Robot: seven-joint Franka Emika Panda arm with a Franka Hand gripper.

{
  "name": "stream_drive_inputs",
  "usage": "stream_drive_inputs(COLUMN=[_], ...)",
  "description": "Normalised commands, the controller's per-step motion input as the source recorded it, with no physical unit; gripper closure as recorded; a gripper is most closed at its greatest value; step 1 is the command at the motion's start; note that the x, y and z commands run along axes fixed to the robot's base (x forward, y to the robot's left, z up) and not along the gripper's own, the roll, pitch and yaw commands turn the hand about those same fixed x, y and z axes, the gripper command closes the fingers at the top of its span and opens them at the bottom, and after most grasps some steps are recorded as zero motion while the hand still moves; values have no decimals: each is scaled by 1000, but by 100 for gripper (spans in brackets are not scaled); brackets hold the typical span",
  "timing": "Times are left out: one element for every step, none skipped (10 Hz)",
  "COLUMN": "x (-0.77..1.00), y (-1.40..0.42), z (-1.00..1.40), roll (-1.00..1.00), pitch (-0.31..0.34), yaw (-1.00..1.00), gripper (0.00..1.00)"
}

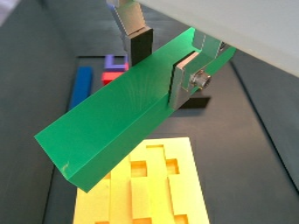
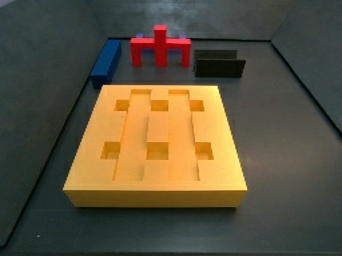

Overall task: Pick up the green object. Move up. Move to above the board. Insert the green object.
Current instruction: Move to above the board.

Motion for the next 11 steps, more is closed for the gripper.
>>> stream_drive_inputs(x=[77, 77, 76, 78, 79, 87, 92, 94, 94, 96, 96], y=[-49, -39, -35, -32, -33, -34, -35, -33, -30, -27, -28], z=[21, 20, 21, 22, 24, 24, 22, 24, 26, 20, 17], roll=[51, 56, 63, 70, 78, 92, 108, 132, 159, 157, 150], pitch=[127, 138, 156, 173, 193, 223, 255, 293, 305, 254, 201], yaw=[1000, 1000, 1000, 1000, 1000, 1000, 1000, 1000, 852, 589, 371], gripper=[100, 100, 100, 100, 100, 100, 100, 100, 100, 100, 100])
